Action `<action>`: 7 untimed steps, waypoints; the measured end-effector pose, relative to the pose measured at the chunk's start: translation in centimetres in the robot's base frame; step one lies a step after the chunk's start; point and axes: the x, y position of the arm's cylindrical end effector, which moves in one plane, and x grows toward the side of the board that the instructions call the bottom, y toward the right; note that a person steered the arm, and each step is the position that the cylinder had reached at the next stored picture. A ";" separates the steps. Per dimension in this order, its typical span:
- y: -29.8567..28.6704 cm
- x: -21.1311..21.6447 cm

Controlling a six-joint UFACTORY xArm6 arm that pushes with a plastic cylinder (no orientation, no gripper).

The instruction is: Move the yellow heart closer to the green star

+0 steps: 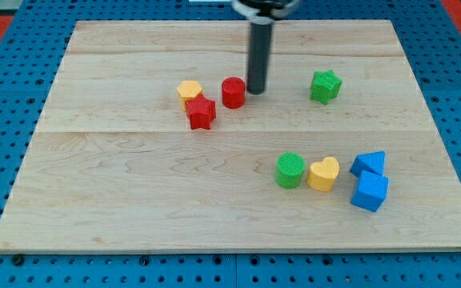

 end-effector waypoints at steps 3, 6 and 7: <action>10.3 9.1; 14.1 13.8; 13.7 18.6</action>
